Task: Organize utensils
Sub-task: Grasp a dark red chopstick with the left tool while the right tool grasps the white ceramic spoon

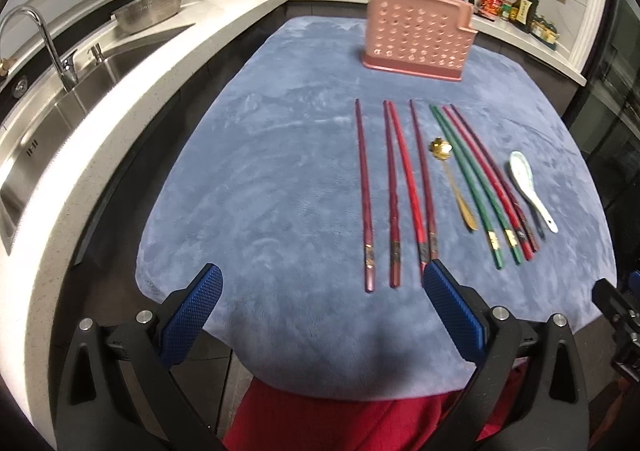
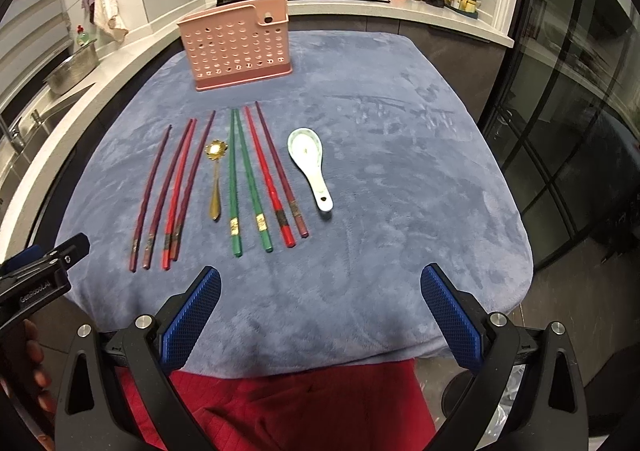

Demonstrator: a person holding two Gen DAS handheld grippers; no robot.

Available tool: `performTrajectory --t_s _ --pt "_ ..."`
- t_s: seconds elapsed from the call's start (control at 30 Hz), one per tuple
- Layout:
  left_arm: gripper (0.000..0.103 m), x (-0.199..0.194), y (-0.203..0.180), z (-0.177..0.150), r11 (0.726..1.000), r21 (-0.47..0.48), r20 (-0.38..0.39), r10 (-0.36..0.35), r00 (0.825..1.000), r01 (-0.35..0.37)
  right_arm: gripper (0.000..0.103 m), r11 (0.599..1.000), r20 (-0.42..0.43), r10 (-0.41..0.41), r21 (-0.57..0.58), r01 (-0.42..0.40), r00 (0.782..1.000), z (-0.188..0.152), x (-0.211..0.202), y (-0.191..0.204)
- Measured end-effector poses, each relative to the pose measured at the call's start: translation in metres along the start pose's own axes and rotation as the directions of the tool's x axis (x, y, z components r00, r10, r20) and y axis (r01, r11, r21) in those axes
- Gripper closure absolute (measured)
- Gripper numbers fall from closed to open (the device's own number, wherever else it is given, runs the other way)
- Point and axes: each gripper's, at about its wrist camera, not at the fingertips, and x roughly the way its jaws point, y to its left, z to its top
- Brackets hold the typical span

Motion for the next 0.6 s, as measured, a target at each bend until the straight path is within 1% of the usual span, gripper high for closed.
performTrajectory --t_s 0.13,0.2,0.27,0.3,0.37,0.4,0.47,0.53,0.6 --pt "0.007 0.021 -0.002 0.001 1.0 0.006 -0.027 -0.003 1.0 0.003 0.007 1.0 -0.016 -0.005 0.006 0.005 1.0 0.007 0.013 -0.002" --pt "0.009 0.03 -0.005 0.0 1.0 0.018 -0.036 -0.001 0.999 0.002 0.007 1.0 -0.025 -0.007 0.008 0.007 1.0 0.01 0.019 -0.002" --pt "0.016 0.042 -0.007 -0.001 0.999 0.034 -0.057 0.0 0.998 0.002 0.007 1.0 -0.036 -0.008 0.009 0.008 0.999 0.013 0.025 -0.002" --pt "0.018 0.049 -0.007 -0.002 0.999 0.035 -0.075 -0.004 0.997 0.007 0.007 1.0 -0.042 -0.008 0.011 0.008 0.999 0.014 0.029 -0.003" --pt "0.024 0.06 -0.007 -0.003 0.999 0.03 -0.1 -0.014 0.995 0.017 0.007 1.0 -0.05 -0.007 0.013 0.007 0.999 0.017 0.034 -0.003" --pt "0.026 0.064 -0.007 -0.004 0.999 0.025 -0.111 -0.018 0.994 0.02 0.007 1.0 -0.054 -0.006 0.014 0.007 0.999 0.018 0.036 -0.003" --pt "0.037 0.071 -0.006 -0.005 0.999 0.021 -0.132 -0.032 0.991 0.035 0.007 1.0 -0.059 -0.005 0.015 0.006 0.998 0.021 0.041 -0.004" --pt "0.04 0.077 -0.005 -0.006 0.999 0.016 -0.147 -0.037 0.988 0.04 0.007 1.0 -0.063 -0.003 0.017 0.004 0.998 0.023 0.045 -0.004" --pt "0.041 0.079 -0.005 -0.007 0.999 0.019 -0.141 -0.038 0.989 0.041 0.007 1.0 -0.064 -0.003 0.017 0.004 0.998 0.025 0.048 -0.003"
